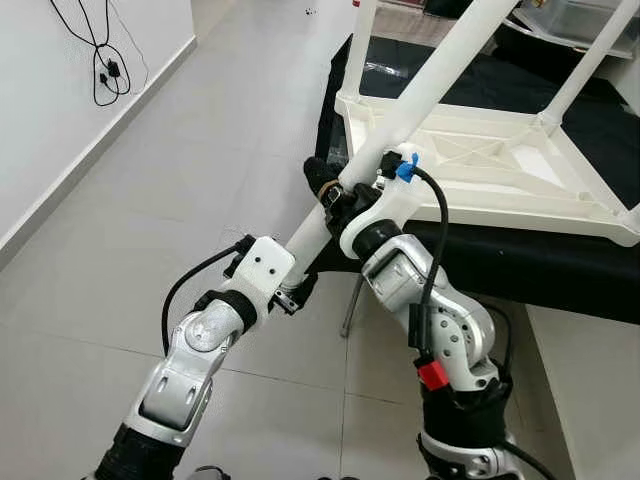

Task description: Building children table

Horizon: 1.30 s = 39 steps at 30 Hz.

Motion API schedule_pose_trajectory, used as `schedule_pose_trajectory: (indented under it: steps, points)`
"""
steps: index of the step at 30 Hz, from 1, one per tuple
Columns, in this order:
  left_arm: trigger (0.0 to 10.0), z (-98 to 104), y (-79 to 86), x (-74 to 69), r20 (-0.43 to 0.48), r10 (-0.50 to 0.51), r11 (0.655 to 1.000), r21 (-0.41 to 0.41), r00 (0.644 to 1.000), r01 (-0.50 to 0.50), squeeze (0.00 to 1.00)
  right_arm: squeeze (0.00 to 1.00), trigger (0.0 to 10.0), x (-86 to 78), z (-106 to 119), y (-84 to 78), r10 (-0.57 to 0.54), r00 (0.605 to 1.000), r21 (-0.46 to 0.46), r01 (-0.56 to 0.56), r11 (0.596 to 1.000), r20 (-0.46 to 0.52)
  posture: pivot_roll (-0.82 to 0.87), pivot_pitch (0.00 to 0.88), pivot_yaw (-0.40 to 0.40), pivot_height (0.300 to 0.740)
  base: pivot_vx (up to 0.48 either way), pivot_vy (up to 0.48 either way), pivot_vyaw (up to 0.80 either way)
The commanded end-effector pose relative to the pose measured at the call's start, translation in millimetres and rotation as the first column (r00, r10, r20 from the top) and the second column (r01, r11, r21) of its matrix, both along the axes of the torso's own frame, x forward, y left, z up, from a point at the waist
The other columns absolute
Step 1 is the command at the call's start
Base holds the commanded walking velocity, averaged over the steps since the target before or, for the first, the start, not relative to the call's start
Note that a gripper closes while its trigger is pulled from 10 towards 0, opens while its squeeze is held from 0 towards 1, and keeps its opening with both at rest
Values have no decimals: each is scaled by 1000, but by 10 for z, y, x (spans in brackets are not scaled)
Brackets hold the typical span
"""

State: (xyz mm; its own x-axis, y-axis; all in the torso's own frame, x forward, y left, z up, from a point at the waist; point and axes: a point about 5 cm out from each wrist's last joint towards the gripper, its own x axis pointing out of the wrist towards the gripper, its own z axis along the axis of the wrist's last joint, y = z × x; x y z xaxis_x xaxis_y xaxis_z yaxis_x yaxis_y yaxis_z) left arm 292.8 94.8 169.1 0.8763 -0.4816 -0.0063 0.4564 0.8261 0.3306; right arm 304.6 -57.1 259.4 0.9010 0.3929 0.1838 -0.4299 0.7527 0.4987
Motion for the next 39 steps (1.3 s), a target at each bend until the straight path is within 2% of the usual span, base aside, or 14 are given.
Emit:
schedule_pose_trajectory:
  steps: [1,12,13,14,15,20,21,26,28,30,32,34,38,39]
  points:
    - [0,-88,-26,-30,-26,-27,1000,-7,999,27,0,0,10000,-106,-45,152,52,998,87,-49,995,-40,72,117,-110,740,0,0,0]
    - [0,-120,-17,-49,-15,-32,999,10,999,32,0,0,10000,-76,-84,114,37,999,8,-37,999,-27,82,121,-109,740,0,0,0]
    - [941,-129,9,-58,-25,-21,1000,20,999,22,0,1000,10000,-64,-86,92,51,999,-14,-51,999,-3,78,122,-115,740,0,0,0]
    - [941,-129,9,-58,-25,-21,1000,20,999,22,0,1000,10000,-64,-86,92,51,999,-14,-51,999,-3,78,122,-115,740,0,0,0]
    - [10000,-122,59,-85,-40,-14,1000,18,999,14,0,1000,10000,-41,-93,48,63,998,-44,-62,997,21,69,122,-116,740,0,0,0]
    - [10000,-107,122,-159,-54,-36,999,8,998,36,0,1000,10000,3,-94,-38,47,998,-68,-44,997,39,72,123,-113,740,0,0,0]
    - [10000,-127,187,-237,-71,-59,998,16,996,60,0,0,10000,45,-106,-138,63,996,-81,-58,995,61,89,130,-114,740,0,0,0]
    - [10000,-169,256,-346,-100,-93,994,40,991,97,0,0,10000,60,-174,-244,170,982,-87,-163,983,77,99,132,-121,740,0,0,0]
    - [10000,-195,262,-464,-146,-134,991,-3,980,135,0,0,10000,75,-272,-330,247,967,-138,-237,962,62,102,135,-114,740,0,0,0]
    - [10000,-196,257,-497,-159,-150,989,-19,976,149,0,0,10000,77,-286,-352,271,961,-138,-261,955,59,101,136,-112,740,0,0,0]
    - [10000,-179,214,-602,-201,-231,972,-100,952,215,0,0,10000,34,-260,-385,385,919,-84,-379,922,81,101,139,-115,740,0,0,0]
    - [10000,-152,174,-705,-230,-304,947,-176,924,268,0,0,10000,-26,-247,-408,503,858,-82,-496,864,110,101,139,-119,740,0,0,0]
    - [10000,-141,121,-849,-288,-402,901,-291,869,320,0,0,10000,-85,-225,-418,619,774,-76,-615,785,132,103,143,-118,740,0,0,0]
    - [10000,-141,121,-849,-288,-402,901,-291,869,320,0,0,10000,-85,-225,-418,619,774,-76,-615,785,132,103,143,-118,740,0,0,0]
